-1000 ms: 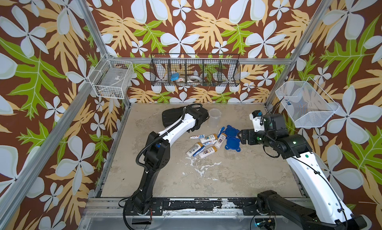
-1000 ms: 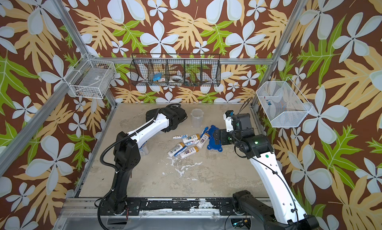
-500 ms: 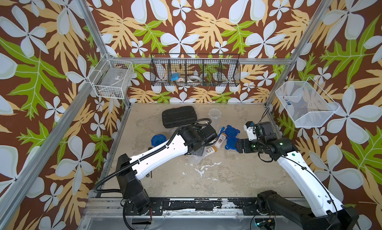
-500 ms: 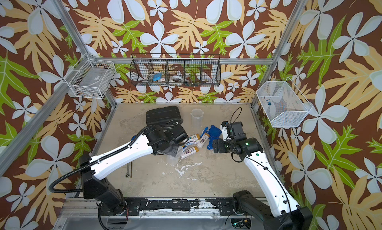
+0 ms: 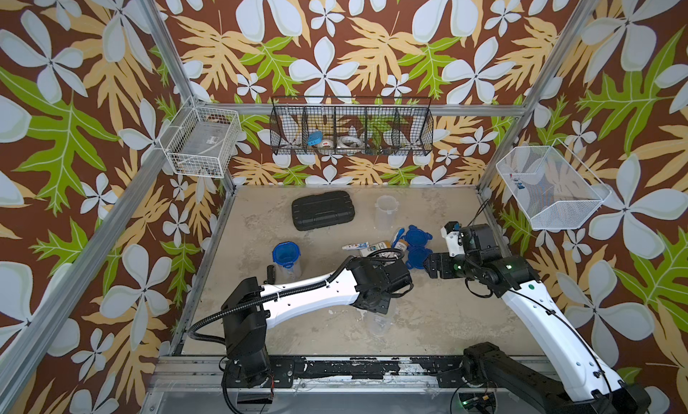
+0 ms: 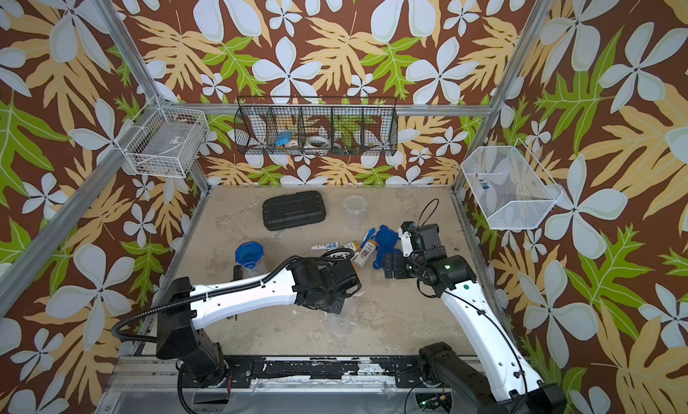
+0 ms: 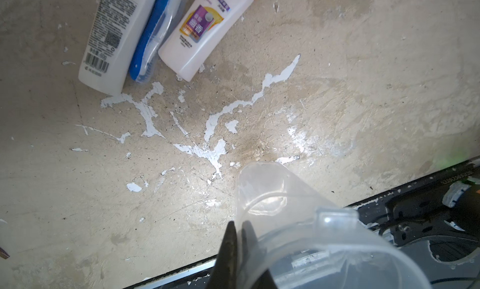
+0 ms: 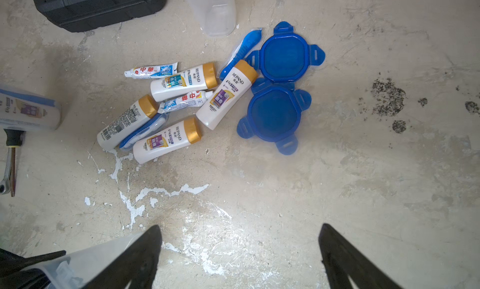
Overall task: Pack away toiletry kits
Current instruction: Place the container at the center of the board.
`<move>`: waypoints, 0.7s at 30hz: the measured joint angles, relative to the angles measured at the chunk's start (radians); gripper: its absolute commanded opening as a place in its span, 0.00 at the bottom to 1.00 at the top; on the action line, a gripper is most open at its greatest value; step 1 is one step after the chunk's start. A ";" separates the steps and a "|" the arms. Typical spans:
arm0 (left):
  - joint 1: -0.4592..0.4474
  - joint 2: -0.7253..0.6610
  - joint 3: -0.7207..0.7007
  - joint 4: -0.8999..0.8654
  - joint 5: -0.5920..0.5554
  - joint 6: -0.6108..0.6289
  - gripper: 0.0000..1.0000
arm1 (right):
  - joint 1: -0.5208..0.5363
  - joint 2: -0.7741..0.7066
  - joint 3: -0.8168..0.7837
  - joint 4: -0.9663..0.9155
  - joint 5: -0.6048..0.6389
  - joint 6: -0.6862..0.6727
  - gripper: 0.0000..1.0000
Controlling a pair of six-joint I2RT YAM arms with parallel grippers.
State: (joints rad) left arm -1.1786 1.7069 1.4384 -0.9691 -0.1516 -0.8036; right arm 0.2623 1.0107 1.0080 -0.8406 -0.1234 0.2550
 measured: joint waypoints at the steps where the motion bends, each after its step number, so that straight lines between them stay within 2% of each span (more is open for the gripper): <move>1: -0.001 -0.004 -0.013 0.011 0.001 -0.002 0.17 | 0.000 -0.002 0.000 -0.002 0.000 0.002 0.94; 7: -0.001 -0.029 -0.056 0.052 0.024 -0.009 0.28 | 0.000 -0.011 0.015 -0.013 0.019 0.006 0.94; 12: -0.001 -0.057 -0.063 0.054 0.025 -0.017 0.31 | 0.000 -0.008 0.029 -0.012 0.023 0.007 0.94; 21: 0.006 -0.102 -0.020 0.000 0.005 -0.023 0.56 | 0.000 -0.004 0.035 -0.006 0.022 0.007 0.94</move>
State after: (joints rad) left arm -1.1728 1.6047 1.4181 -0.9695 -0.1463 -0.8268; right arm 0.2623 1.0065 1.0428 -0.8471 -0.1013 0.2623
